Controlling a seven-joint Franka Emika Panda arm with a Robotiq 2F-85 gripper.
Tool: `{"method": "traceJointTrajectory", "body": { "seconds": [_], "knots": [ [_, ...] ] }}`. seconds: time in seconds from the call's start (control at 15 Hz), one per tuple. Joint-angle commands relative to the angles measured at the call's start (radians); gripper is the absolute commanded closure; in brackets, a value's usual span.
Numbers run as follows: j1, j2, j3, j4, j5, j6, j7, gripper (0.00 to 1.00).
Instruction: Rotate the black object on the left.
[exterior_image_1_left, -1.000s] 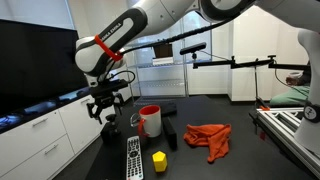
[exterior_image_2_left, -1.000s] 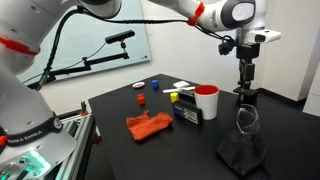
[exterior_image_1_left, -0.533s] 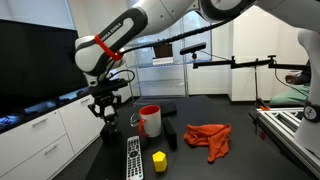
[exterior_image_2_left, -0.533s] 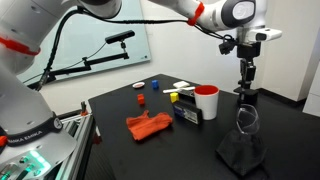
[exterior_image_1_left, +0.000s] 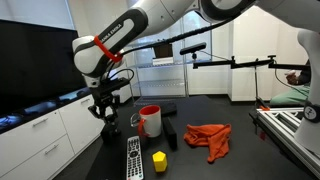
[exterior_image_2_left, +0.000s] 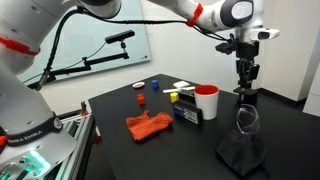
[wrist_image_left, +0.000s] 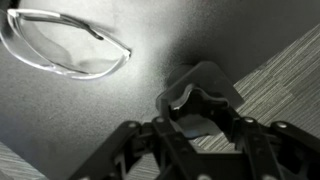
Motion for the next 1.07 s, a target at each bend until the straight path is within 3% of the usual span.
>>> {"method": "traceJointTrajectory", "body": {
  "seconds": [0.0,0.53,0.8,0.87,1.0],
  "knots": [
    [-0.035,-0.013,0.037,0.038,-0.028,-0.075,-0.192,0.74],
    [-0.099,0.029,0.075,0.116,-0.060,-0.117,-0.568,0.74],
    [-0.098,0.035,0.069,0.126,-0.084,-0.103,-0.632,0.74],
    [-0.095,0.027,0.065,0.118,-0.079,-0.095,-0.605,0.24],
    [-0.091,-0.004,0.055,0.069,-0.055,-0.052,-0.507,0.17]
  ]
}}
